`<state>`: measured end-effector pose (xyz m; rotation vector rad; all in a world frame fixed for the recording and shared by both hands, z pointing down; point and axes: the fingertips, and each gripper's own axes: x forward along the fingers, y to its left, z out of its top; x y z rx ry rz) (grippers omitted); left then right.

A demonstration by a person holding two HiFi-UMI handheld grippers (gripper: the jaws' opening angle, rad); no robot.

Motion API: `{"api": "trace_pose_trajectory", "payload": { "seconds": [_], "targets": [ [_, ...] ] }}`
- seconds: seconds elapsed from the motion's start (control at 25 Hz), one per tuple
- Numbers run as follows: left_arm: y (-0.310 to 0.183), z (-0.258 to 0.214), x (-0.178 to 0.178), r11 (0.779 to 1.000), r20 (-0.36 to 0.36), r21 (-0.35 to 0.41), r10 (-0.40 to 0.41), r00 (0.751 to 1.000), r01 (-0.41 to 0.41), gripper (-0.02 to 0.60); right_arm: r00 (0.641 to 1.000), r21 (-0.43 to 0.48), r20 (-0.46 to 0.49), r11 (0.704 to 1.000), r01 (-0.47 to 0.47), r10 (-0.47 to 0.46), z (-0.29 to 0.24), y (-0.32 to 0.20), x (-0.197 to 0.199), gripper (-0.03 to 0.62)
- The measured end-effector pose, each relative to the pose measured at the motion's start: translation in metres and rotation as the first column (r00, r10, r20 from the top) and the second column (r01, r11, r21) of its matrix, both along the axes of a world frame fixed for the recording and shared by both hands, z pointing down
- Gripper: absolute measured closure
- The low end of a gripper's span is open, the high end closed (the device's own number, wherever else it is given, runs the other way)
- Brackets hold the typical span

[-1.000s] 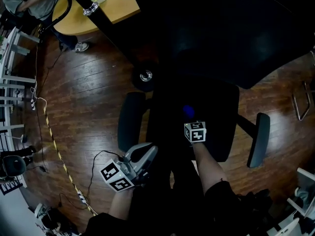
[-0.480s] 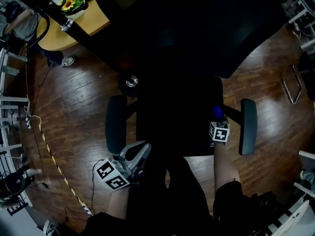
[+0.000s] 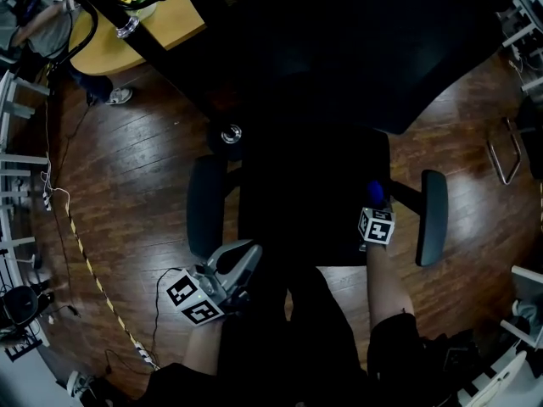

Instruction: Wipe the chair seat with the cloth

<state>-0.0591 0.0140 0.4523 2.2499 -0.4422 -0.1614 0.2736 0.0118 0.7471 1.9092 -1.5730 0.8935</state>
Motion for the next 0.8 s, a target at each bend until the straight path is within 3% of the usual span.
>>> {"api": "trace_pose_trajectory", "payload": {
  "seconds": [0.12,0.24,0.48,0.6,0.8],
  "targets": [
    [0.004,-0.002,-0.004,1.000,-0.008,0.003,-0.018,1.000,0.018,0.580,0.992,0.025,0.072,0.995,0.099,-0.100,0.002,-0.014,-0.068,0.559],
    [0.005,-0.007,-0.010,0.999,-0.014,0.010,-0.040,0.999,0.040,0.580,0.960,0.042,0.158,0.973,0.228,-0.231,0.008,-0.029,-0.157,0.559],
    [0.001,-0.004,-0.036,0.995,0.003,0.007,-0.100,0.995,0.100,0.580,0.834,0.124,0.290,0.883,0.453,-0.469,-0.002,-0.055,-0.315,0.559],
    [-0.002,0.000,-0.049,0.992,0.013,0.001,-0.124,0.992,0.124,0.580,0.802,0.111,0.334,0.866,0.488,-0.495,0.007,-0.059,-0.351,0.559],
    [-0.001,0.005,-0.057,0.992,0.019,-0.004,-0.127,0.992,0.127,0.580,0.801,0.137,0.303,0.856,0.499,-0.516,0.011,-0.055,-0.350,0.559]
  ]
}}
